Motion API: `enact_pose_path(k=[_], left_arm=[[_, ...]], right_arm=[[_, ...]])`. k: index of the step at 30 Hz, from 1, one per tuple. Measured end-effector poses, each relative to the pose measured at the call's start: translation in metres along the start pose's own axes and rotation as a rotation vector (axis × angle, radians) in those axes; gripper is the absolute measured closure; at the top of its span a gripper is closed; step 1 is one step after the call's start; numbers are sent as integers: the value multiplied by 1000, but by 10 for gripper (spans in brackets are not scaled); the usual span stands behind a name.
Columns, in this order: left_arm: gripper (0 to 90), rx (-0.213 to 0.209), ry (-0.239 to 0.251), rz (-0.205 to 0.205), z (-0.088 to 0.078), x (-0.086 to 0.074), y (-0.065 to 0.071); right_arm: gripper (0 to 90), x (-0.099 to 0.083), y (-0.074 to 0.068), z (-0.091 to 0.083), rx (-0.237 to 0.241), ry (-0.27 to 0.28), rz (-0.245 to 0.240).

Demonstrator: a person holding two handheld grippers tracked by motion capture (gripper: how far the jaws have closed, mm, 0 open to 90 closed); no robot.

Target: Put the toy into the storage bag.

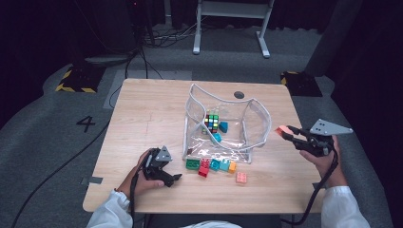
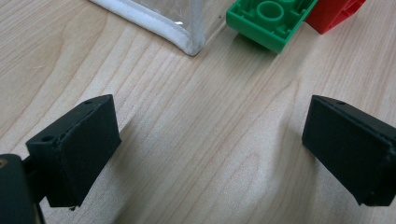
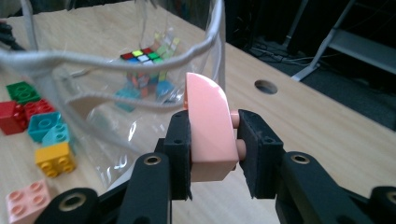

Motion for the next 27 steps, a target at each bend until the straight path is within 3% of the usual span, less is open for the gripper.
enact_pose_path(k=[5, 12, 21, 27], left_arm=[[41, 2, 0, 1, 0, 0, 0], [41, 3, 0, 1, 0, 0, 0], [41, -1, 0, 0, 0, 0, 0], [41, 2, 0, 2, 0, 0, 0]], right_arm=[[668, 25, 8, 3, -26, 4, -36], [668, 59, 15, 4, -40, 29, -45], [668, 88, 9, 10, -17, 42, -60], [668, 102, -2, 19, 26, 56, -81]])
Point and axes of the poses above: each handheld gripper's, and its own axes: z roughly forward along the jaws, x roughly out of its top, y roughly to its right, the point moved 7 cm from there along z, roughly forward along the jaws, and after that the axes turned 9 degrees about -y, right-handed, at the moved point
